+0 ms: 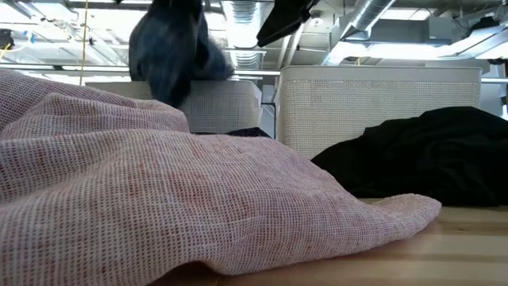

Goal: Sort clothes
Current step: Put the light blue shirt into the left white laundry bin

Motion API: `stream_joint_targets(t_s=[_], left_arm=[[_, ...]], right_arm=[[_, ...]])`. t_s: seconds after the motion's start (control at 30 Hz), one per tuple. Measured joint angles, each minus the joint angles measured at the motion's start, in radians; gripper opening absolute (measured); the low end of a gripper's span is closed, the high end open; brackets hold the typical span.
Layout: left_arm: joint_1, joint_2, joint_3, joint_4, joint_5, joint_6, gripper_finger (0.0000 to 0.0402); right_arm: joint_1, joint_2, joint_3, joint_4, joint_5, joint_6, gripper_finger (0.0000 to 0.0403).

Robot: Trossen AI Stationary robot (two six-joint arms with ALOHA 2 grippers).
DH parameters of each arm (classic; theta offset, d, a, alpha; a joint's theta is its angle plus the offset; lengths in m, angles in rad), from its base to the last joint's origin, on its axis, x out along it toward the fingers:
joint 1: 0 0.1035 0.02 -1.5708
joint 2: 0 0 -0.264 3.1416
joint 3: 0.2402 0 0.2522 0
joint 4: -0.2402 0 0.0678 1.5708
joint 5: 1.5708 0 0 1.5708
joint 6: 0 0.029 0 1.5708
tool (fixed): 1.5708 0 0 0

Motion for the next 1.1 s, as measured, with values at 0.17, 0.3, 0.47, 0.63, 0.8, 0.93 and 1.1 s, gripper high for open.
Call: stream_joint_targets(t_s=[0.17, 0.3, 0.47, 0.63, 0.8, 0.93, 1.1], left_arm=[[0.124, -0.037, 0.085, 0.196, -0.002, 0.148, 0.0001], [0.255, -0.037, 0.107, 0.338, 0.011, 0.274, 0.0001], [0.429, 0.003, 0.108, 0.351, 0.078, 0.297, 0.0000], [0.579, 0.078, 0.108, 0.237, 0.169, 0.175, 0.0000], [0.691, 0.196, 0.107, 0.079, 0.248, 0.020, 0.0000], [0.758, 0.293, 0.107, 0.012, 0.286, -0.072, 0.0001], [0.819, 0.389, 0.107, -0.058, 0.445, -0.154, 0.0034]], right_arm=[[0.034, 0.000, 0.000, -0.019, 0.000, 0.020, 0.0255], [0.065, 0.000, 0.000, -0.036, 0.000, 0.042, 0.0255], [0.109, 0.000, 0.000, -0.062, 0.000, 0.080, 0.0255], [0.156, 0.000, 0.000, -0.074, 0.000, 0.111, 0.0255], [0.206, 0.000, 0.000, -0.103, 0.039, 0.145, 0.0255], [0.241, 0.000, 0.000, -0.118, 0.058, 0.167, 0.0255], [0.279, 0.000, 0.000, -0.129, 0.083, 0.188, 0.0255]])
